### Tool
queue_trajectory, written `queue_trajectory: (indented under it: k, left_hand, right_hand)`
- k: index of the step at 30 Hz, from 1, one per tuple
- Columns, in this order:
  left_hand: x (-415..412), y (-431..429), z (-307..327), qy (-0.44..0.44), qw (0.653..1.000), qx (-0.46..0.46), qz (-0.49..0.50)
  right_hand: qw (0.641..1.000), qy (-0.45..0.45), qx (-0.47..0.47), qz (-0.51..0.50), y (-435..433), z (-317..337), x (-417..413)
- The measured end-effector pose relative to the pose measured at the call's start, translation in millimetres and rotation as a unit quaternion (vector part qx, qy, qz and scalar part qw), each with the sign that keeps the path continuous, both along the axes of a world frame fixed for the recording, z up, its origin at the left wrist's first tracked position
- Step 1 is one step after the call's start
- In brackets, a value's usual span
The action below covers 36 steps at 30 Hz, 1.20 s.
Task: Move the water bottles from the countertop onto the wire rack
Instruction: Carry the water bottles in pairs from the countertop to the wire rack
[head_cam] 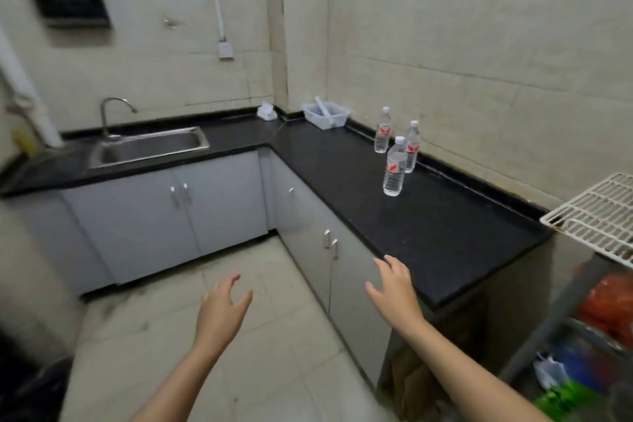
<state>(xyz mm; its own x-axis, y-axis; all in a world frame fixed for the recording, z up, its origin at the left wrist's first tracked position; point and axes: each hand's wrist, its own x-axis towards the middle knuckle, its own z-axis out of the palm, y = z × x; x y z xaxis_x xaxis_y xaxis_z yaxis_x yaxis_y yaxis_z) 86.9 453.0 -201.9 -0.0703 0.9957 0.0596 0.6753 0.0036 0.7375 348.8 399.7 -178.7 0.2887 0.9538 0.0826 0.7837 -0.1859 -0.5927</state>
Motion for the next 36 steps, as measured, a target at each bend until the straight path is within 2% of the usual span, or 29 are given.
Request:
queue_trajectory:
  k: [6,11,17,24,30,36]
  left_hand:
    - [-55.3,-2.3,0.0,-0.038,0.998,0.005,0.046]
    - [-81.2,36.0,-1.9,-0.040,0.996,0.008,0.074]
    - [-86.6,140.8,11.2,-0.040,0.995,0.042,0.086]
    - [-84.0,262.8,20.9,-0.055,0.993,0.041,0.096]
    - [-98.7,347.7,-7.4,-0.064,0.991,0.004,0.115]
    - [-110.9,471.4,-31.4,-0.091,0.992,-0.021,0.087]
  right_hand:
    - [0.998,0.006,-0.021,0.051,29.7,-8.9,-63.8]
    - [0.997,0.008,-0.012,0.078,90.2,-10.9,-91.8]
    - [0.995,0.007,0.012,0.097,203.6,-5.5,-93.1]
    - [0.996,0.028,0.018,0.087,339.0,10.8,-78.3]
    - [0.994,0.031,-0.022,0.098,425.4,-11.5,-85.8]
    - [0.997,0.026,-0.032,0.062,524.2,-28.6,-95.2]
